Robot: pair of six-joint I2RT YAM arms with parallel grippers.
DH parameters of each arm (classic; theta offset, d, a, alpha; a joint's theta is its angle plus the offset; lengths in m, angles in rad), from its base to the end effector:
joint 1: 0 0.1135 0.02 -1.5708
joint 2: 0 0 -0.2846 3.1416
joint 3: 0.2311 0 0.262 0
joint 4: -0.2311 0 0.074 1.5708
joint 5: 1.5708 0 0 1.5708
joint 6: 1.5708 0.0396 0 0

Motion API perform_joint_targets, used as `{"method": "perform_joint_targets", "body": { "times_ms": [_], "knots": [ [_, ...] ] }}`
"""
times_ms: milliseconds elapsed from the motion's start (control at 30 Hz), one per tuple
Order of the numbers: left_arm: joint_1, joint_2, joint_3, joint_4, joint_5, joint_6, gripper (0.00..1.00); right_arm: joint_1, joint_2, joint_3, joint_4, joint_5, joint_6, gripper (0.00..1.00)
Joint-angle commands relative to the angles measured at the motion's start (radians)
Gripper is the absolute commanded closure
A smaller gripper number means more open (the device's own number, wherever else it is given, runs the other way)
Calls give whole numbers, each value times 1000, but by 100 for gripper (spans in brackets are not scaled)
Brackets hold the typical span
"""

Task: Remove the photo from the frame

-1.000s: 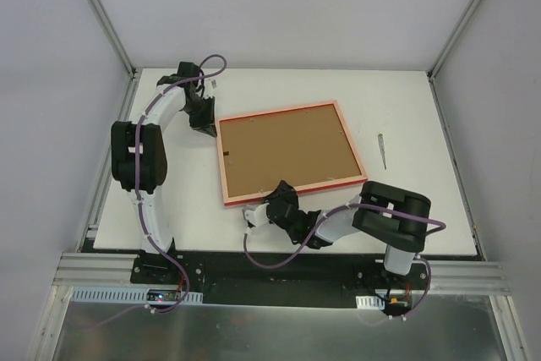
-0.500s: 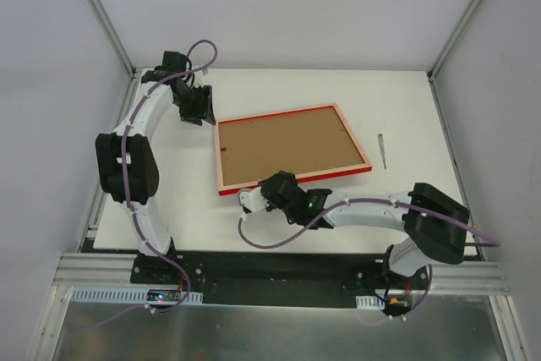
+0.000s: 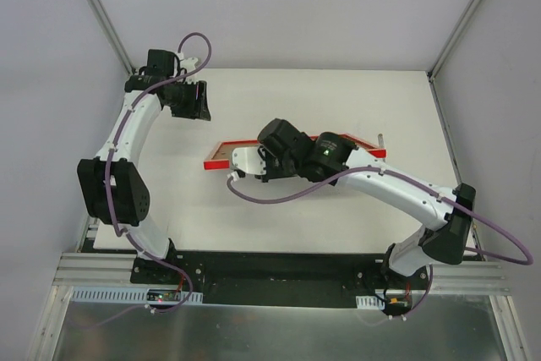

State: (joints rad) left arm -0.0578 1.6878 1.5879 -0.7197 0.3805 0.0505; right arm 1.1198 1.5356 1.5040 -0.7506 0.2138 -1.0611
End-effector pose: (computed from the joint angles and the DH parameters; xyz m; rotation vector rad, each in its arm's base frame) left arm 0.3871 -0.0371 0.3495 0.3061 2.3423 -0.4570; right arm 0.1587 0.3084 0.3704 -2.0260 1.1734 -0.2223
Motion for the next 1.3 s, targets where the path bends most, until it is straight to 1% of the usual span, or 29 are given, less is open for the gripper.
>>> {"method": "perform_joint_targets", "body": {
  "times_ms": [0, 133, 300, 433, 600, 767, 900, 1100, 1267],
  "knots": [
    [9, -76, -32, 22, 41, 32, 49, -24, 24, 243, -196, -128, 93, 100],
    [22, -103, -46, 22, 57, 40, 49, -64, 99, 425, -315, -244, 131, 100],
    [50, -142, -58, 23, 100, 48, 49, -127, 170, 568, -389, -388, 199, 100],
    [82, -168, -72, 22, 127, 57, 49, -221, 265, 679, -435, -507, 259, 100],
    [96, -185, -92, 22, 147, 60, 49, -357, 386, 786, -449, -597, 332, 100],
    [110, -182, -98, 26, 164, 51, 49, -483, 475, 851, -431, -655, 404, 100],
    [116, -166, -97, 29, 179, 42, 49, -555, 521, 878, -397, -657, 469, 100],
    [118, -148, -95, 31, 195, 37, 49, -676, 567, 886, -345, -653, 576, 100],
    [116, -129, -94, 31, 207, 31, 49, -782, 589, 878, -299, -683, 668, 100]
  ]
}}
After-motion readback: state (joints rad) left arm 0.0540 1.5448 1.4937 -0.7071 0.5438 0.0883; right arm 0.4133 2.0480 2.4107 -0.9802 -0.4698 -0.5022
